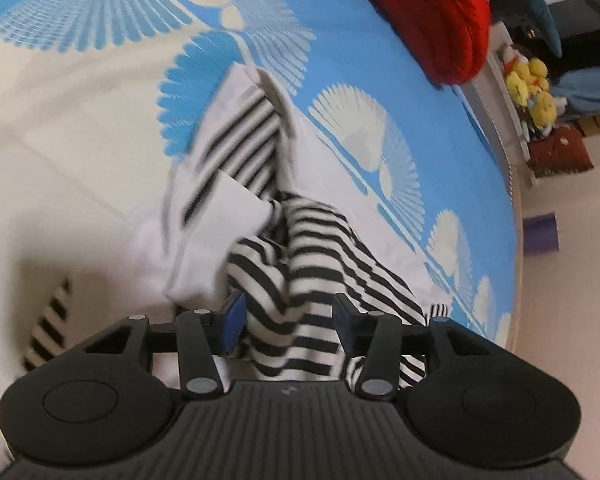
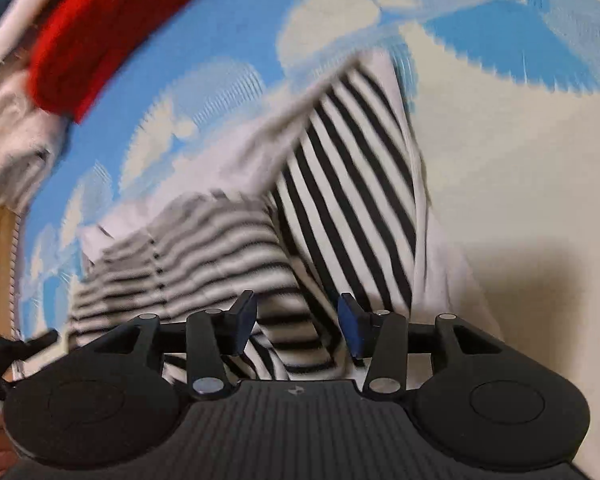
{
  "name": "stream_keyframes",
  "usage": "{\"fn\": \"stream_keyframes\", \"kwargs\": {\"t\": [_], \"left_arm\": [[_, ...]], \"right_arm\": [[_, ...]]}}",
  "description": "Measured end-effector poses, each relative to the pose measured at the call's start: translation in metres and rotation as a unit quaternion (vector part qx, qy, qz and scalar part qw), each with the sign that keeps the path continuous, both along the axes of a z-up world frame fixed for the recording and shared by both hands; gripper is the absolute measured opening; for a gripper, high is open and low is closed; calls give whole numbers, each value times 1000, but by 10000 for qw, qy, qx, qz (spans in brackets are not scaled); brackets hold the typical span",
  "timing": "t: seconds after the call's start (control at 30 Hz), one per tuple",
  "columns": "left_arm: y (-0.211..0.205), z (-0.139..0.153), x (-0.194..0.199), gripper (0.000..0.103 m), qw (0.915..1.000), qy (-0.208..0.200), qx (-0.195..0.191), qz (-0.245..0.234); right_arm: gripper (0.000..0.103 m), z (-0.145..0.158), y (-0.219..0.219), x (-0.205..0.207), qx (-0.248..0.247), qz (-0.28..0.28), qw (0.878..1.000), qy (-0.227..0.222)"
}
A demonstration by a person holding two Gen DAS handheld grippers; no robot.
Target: Fold small clothes
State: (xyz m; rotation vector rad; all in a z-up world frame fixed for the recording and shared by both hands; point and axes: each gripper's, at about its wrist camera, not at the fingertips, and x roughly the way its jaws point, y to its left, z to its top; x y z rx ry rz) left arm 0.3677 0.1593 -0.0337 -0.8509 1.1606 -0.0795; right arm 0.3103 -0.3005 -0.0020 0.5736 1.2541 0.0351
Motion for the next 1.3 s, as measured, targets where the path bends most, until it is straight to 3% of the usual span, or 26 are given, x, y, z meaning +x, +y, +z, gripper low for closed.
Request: {"fn": "stream_keyframes", "kwargs": {"t": [0.07,0.1,0.13,0.17,0.23,0.33,0.4,0.43,0.47,0.53,0.57,0.6,0.67,0.77,0.83,0.87,0.93,1.0,1.03,1.07,1.1,1.17,1.3], "left_arm": [[-12,-3,6,53,9996,24,158,-211],[-16,-5,7,39,9993,24,260,-256],[-17,-6,7,4,9990,-23,366,-242],[-17,-3,8,4,9987,-133,454,-196],[-7,15,5,4,9971,-711,255,21],[11,46,-5,4,9857,-1673,-80,178],[17,48,-9,4,9842,-1767,-17,143],[19,40,-9,4,9878,-1553,41,76],[19,24,-7,4,9938,-1101,128,-30],[15,-9,-2,8,9982,-82,417,-414],[9,-26,0,8,9937,483,743,-687],[7,-32,-1,13,9907,673,943,-713],[9,-23,-3,16,9927,423,998,-520],[0,12,-5,17,9903,-634,1156,-427],[-11,18,-5,19,9896,-947,873,-641],[-18,15,-5,20,9895,-922,815,-751],[-33,-5,-2,20,9879,-483,1072,-1015],[-38,-36,1,17,9806,315,1502,-1222],[-36,-46,0,9,9793,557,1555,-1166],[-31,-47,-2,9,9825,590,1447,-1013],[-29,-42,-3,9,9843,514,1382,-968],[-29,-17,-7,11,9854,63,1410,-951],[-20,45,-37,14,9846,-858,1309,-776]], "right_arm": [[47,-3,2,-1,24,-18,10000,77],[36,-3,3,-1,49,-31,10000,63],[14,-2,3,-4,115,-67,9999,-5],[5,1,0,-3,275,-185,9993,-156],[4,20,-14,-5,811,-604,9918,-780],[4,63,-33,-16,1197,-884,9673,-2054],[4,77,-41,-24,1238,-873,9554,-2534],[4,77,-43,-25,1243,-830,9567,-2498],[4,71,-42,-24,1115,-701,9654,-2250],[4,39,-30,-15,345,-177,9940,-1022],[4,19,-27,-16,39,-46,9992,-404],[4,0,-27,-19,-244,-45,9996,104],[10,-6,-26,-22,-456,-99,9988,169],[20,24,-19,-25,-571,-77,9961,-665],[27,41,-13,-28,-474,-44,9906,-1286],[27,42,-11,-24,-356,-2,9888,-1447],[27,31,-2,-15,-46,155,9905,-1365],[28,1,4,-7,-133,289,9975,-625],[27,-15,4,-6,-374,330,9986,-195],[25,-25,1,-7,-499,253,9984,40],[18,-25,-4,-8,-389,54,9992,-8],[19,-10,-8,-8,-346,10,9993,-168],[23,58,-18,-28,-721,-96,9879,-1368]]}}
